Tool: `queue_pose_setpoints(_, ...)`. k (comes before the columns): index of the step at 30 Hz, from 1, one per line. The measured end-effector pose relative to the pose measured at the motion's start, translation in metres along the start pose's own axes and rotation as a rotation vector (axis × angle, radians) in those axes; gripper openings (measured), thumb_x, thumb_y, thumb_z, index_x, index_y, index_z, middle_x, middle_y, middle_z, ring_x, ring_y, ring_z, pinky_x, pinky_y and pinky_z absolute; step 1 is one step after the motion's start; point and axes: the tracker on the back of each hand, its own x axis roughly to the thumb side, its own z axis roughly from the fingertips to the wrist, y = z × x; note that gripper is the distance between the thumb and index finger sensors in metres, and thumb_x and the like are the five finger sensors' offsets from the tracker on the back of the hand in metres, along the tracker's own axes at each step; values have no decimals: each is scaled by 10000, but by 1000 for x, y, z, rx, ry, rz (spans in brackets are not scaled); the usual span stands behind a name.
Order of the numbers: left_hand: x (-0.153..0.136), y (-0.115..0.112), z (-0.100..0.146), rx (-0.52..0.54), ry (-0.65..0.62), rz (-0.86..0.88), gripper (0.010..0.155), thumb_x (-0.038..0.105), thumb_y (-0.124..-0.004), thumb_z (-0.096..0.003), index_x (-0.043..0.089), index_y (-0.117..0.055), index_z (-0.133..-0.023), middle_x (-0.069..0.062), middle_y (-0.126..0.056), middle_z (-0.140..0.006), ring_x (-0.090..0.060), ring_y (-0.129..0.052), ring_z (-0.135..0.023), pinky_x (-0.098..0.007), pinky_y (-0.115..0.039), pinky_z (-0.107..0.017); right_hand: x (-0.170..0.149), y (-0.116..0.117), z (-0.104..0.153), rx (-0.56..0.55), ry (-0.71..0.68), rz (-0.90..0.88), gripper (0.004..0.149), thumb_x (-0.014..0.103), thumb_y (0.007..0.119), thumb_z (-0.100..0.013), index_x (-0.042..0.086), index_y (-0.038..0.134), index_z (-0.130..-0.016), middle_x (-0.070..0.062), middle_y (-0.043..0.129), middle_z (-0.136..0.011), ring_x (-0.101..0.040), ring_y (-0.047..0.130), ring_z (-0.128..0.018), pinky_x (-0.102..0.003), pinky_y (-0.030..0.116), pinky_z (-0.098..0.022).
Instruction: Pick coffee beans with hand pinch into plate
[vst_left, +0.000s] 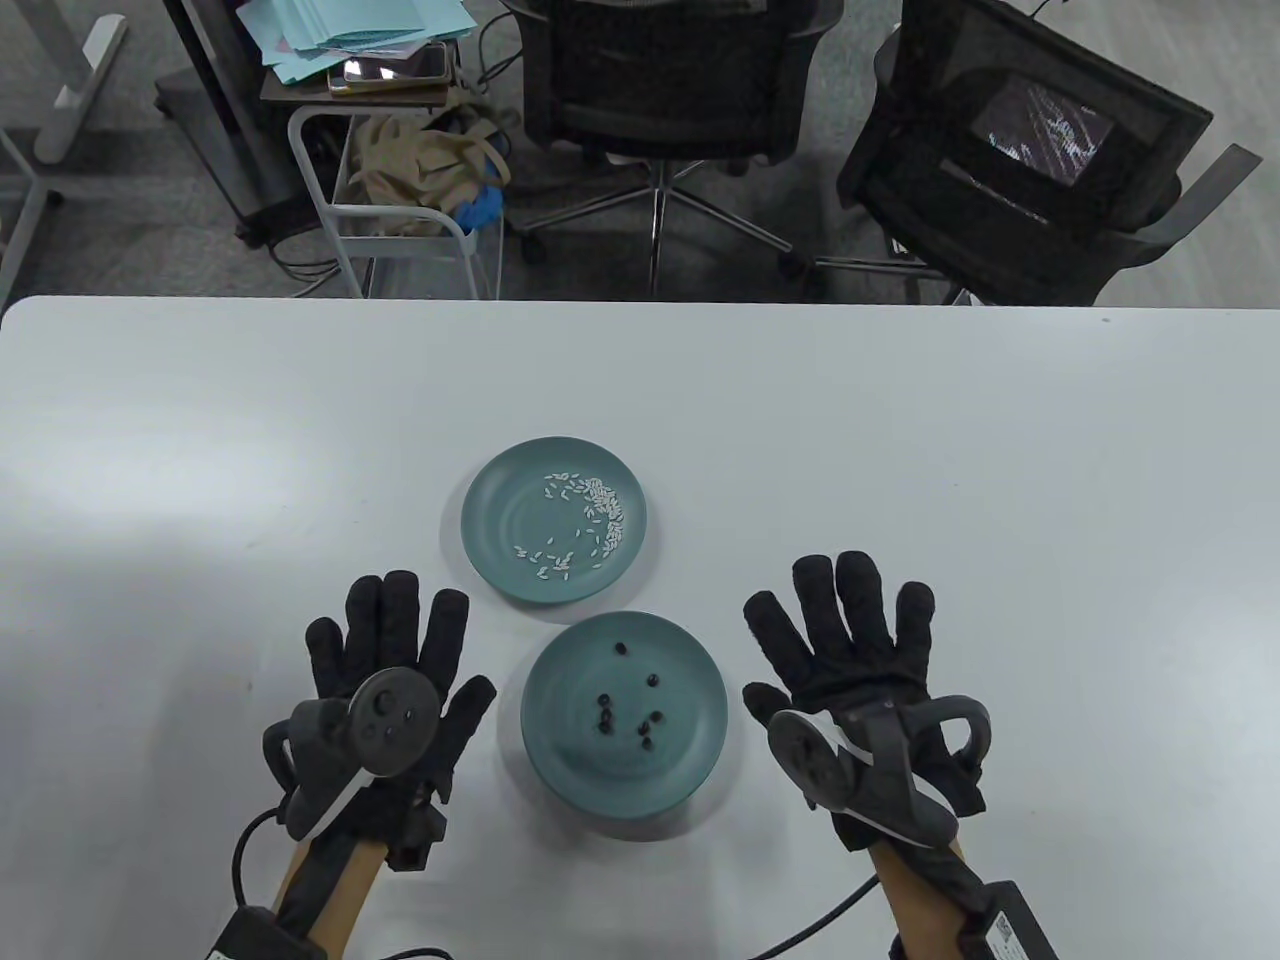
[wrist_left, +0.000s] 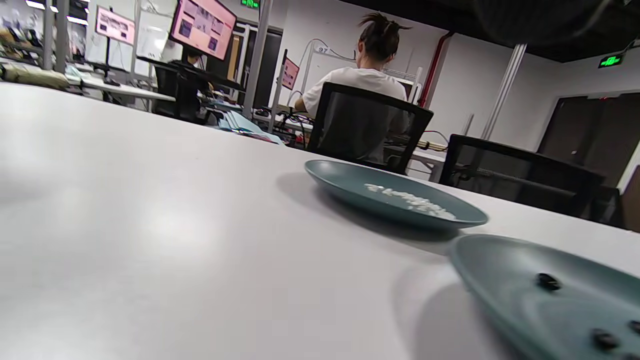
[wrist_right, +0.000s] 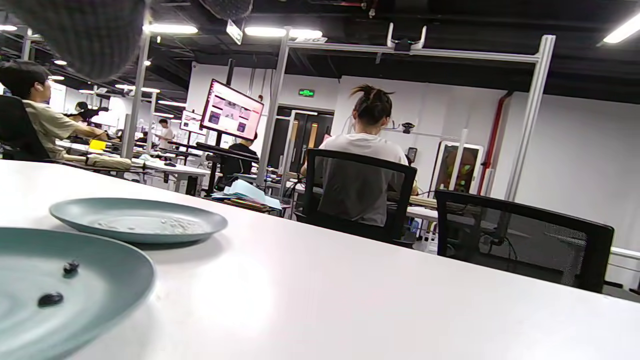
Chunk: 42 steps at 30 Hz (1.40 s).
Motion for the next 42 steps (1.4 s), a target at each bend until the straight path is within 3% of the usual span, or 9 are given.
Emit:
queue_pose_setpoints(7,-12,-17,-2,16,69,-111,754,649,-698,-355,580,-256,-962,240,-5,-1074,-155,51,-1076,-568,-6,-743,-8,26,6,139,49,29,806,676,664,-402,437,175,-996,-53,24,-1133,-393,-36,-1034,-730,81,-676)
queue_pose_setpoints(13,-14,-28,-4,-31,103,-183,768,676,-691,-346,587,-230,-953,231,-13,-1070,-200,55,-1064,-604,-5,-710,-4,44,4,259,82,107,829,706,642,-392,453,102,-967,-47,-38,-1108,-398,-79,-1012,-736,61,-661)
queue_pose_setpoints(18,-19,-33,-6,-103,110,-160,805,703,-683,-335,605,-148,-930,241,54,-1053,-187,111,-1049,-609,38,-693,-5,48,4,284,92,109,846,718,640,-386,455,70,-954,-46,-65,-1095,-397,-97,-1004,-739,50,-652)
queue_pose_setpoints(25,-24,-30,-6,-72,151,-214,810,709,-683,-327,611,-138,-917,235,59,-1048,-193,121,-1041,-617,45,-680,-4,48,6,293,95,113,870,728,650,-377,456,48,-944,-51,-93,-1081,-405,-114,-993,-745,39,-642)
queue_pose_setpoints(42,-34,-37,-9,-155,195,-192,818,723,-675,-325,599,-125,-918,219,60,-1050,-252,130,-1022,-646,35,-662,0,52,5,363,71,96,876,722,662,-378,457,44,-940,-45,-113,-1068,-397,-117,-994,-744,29,-639)
